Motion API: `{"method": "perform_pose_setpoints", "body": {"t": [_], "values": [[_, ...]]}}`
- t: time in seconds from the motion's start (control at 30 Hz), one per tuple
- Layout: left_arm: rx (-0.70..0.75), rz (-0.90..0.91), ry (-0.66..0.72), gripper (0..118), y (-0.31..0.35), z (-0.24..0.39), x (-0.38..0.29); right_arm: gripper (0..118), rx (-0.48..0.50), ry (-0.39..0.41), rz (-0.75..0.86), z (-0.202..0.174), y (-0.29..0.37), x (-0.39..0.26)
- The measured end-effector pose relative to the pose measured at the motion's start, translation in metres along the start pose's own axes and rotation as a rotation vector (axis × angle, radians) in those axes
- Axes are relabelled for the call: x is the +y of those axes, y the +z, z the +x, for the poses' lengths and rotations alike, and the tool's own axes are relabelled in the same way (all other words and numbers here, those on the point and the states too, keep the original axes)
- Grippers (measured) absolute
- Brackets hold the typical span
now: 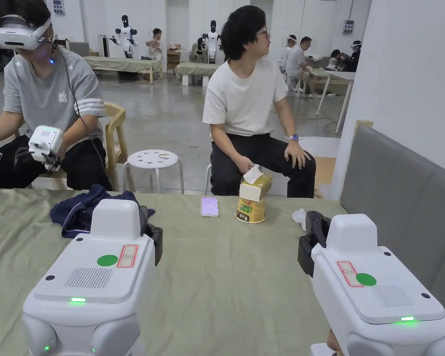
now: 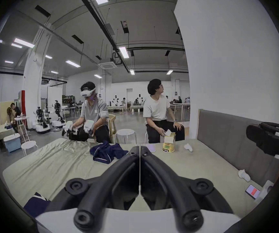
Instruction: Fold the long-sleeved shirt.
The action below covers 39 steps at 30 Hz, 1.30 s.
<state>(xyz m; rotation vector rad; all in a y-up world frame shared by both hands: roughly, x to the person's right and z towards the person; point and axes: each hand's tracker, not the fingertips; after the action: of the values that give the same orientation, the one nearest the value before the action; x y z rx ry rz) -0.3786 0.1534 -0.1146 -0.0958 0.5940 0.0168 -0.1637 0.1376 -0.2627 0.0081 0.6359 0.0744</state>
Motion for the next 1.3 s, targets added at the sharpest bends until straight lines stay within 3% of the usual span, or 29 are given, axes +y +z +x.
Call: {"method": "perform_pose_setpoints", "body": {"t": [0.03, 0.1, 0.13, 0.17, 0.23, 0.5, 0.77, 1.0, 1.3], "values": [[-0.003, 0.004, 0.001, 26, -0.001, -0.002, -0.001, 14, -0.006, 0.003, 0.002, 0.000, 0.000, 0.000], [0.000, -0.010, -0.004, 76, -0.004, -0.004, -0.001, 78, -0.010, -0.009, 0.007, 0.001, 0.001, 0.000], [-0.005, -0.015, -0.003, 90, -0.005, -0.006, -0.001, 105, -0.011, -0.011, 0.001, 0.001, -0.002, 0.000], [-0.015, -0.010, -0.001, 103, -0.005, -0.007, -0.003, 118, -0.016, -0.014, 0.000, 0.002, -0.003, -0.002], [-0.018, 0.019, -0.019, 111, -0.001, -0.008, -0.004, 118, -0.034, -0.007, 0.023, 0.003, 0.001, -0.005], [0.080, 0.011, -0.027, 111, -0.002, -0.010, 0.001, 118, -0.052, -0.006, -0.007, 0.008, -0.001, -0.013], [0.063, 0.006, -0.038, 111, -0.003, -0.012, 0.000, 118, -0.055, -0.023, 0.000, 0.011, -0.001, -0.010], [0.046, 0.028, -0.033, 111, 0.002, -0.016, 0.000, 118, -0.088, 0.032, 0.021, 0.005, 0.000, -0.012], [0.029, 0.046, -0.017, 111, 0.002, -0.022, -0.007, 118, -0.089, 0.016, 0.011, 0.009, -0.003, -0.014]]}}
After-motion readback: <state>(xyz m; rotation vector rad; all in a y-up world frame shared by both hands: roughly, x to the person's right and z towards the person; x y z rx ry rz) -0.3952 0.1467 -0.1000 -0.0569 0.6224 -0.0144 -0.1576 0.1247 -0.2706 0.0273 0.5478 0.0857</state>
